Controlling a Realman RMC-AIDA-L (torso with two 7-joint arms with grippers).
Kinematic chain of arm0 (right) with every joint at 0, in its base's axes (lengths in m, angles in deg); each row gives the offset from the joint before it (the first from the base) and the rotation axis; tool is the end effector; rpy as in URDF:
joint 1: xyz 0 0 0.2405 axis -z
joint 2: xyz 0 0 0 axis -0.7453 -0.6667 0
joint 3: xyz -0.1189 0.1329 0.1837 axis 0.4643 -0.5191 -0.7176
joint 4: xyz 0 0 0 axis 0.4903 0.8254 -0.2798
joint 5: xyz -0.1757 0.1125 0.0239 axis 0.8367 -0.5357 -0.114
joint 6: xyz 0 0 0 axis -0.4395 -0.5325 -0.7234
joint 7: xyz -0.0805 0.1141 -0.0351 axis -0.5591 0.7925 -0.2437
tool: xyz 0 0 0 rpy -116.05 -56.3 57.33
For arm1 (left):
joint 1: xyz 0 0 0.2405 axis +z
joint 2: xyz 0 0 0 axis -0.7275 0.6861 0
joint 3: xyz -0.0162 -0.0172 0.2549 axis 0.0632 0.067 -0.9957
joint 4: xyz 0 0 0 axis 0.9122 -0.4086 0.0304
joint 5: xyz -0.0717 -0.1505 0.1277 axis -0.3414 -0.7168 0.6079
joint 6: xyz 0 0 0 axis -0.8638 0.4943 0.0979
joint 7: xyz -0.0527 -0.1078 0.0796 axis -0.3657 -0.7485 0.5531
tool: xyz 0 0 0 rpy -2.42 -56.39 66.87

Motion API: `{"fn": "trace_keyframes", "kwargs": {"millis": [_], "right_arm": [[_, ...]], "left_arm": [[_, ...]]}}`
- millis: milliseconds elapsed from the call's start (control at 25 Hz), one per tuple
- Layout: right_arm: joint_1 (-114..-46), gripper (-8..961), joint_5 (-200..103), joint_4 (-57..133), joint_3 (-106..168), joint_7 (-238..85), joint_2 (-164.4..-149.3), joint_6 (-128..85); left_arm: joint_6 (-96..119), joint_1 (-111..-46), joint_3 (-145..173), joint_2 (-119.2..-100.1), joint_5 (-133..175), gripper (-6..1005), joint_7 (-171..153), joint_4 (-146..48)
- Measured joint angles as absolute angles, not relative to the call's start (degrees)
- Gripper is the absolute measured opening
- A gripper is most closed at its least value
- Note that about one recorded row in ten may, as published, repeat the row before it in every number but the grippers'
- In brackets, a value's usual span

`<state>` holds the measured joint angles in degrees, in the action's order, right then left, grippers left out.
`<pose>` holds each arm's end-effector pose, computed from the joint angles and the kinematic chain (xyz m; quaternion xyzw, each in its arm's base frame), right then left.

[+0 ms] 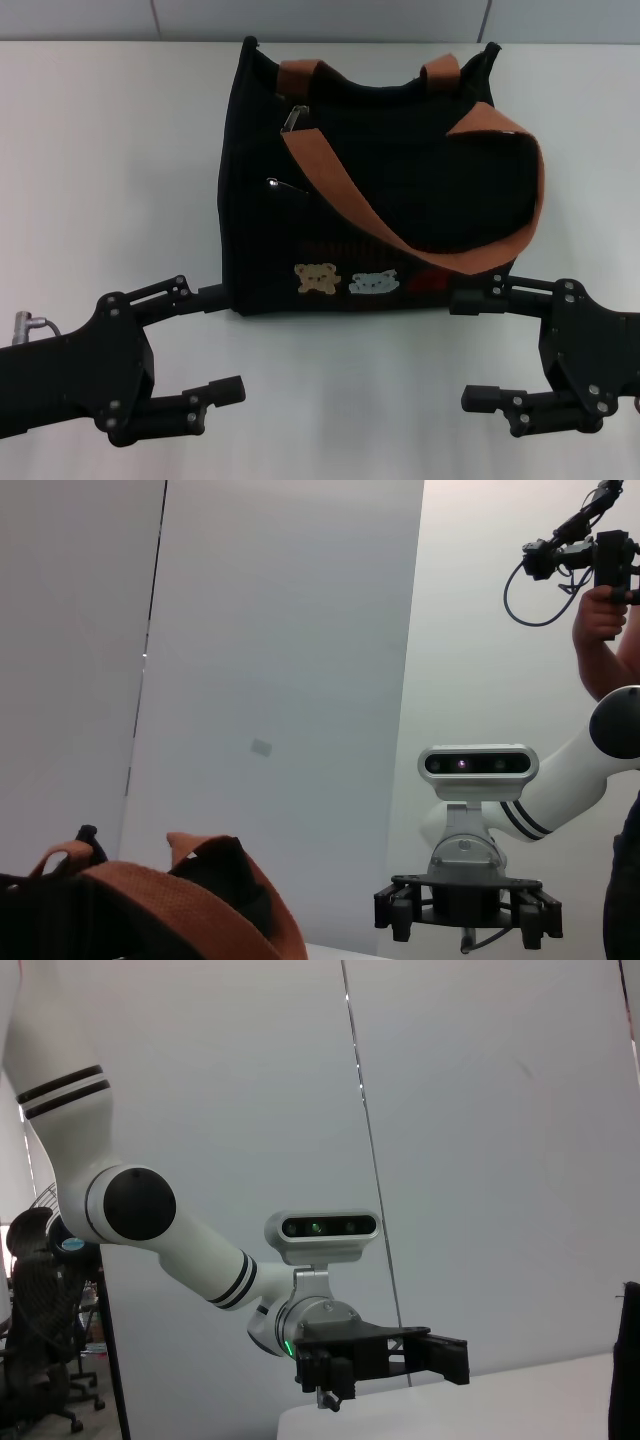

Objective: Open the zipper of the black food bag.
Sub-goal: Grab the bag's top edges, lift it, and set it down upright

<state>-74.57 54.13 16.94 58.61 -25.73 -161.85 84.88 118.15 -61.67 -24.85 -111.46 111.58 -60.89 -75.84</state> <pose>0.2610 0.2407 -0.0061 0.9228 -0.0625 -0.3800 0.0065 -0.2904 0.2069 0.0098 -0.9086 -0.0896 -0.4013 0.0741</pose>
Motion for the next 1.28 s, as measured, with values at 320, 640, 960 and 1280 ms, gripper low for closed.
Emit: {"fn": "trace_keyframes", "kwargs": {"millis": [320,640,960,1280], "right_arm": [[-74.5,800,54.2,16.9,58.4,-25.9,-161.82,85.0],[-73.9,800,54.0,16.9,58.3,-25.9,-161.83,85.7],[-73.2,799,53.9,16.5,57.5,-25.9,-161.77,84.9],[-72.1,800,53.8,16.5,55.1,-25.9,-161.49,84.5]], "left_arm": [[117.9,-61.7,-24.2,-111.65,111.5,790,-60.9,-75.4],[117.7,-61.8,-23.5,-111.89,111.4,777,-61.0,-75.3],[111.4,-62.2,-20.4,-113.05,111.4,765,-60.7,-72.5],[102.1,-65.0,-14.1,-113.27,111.3,753,-60.2,-66.0]]}}
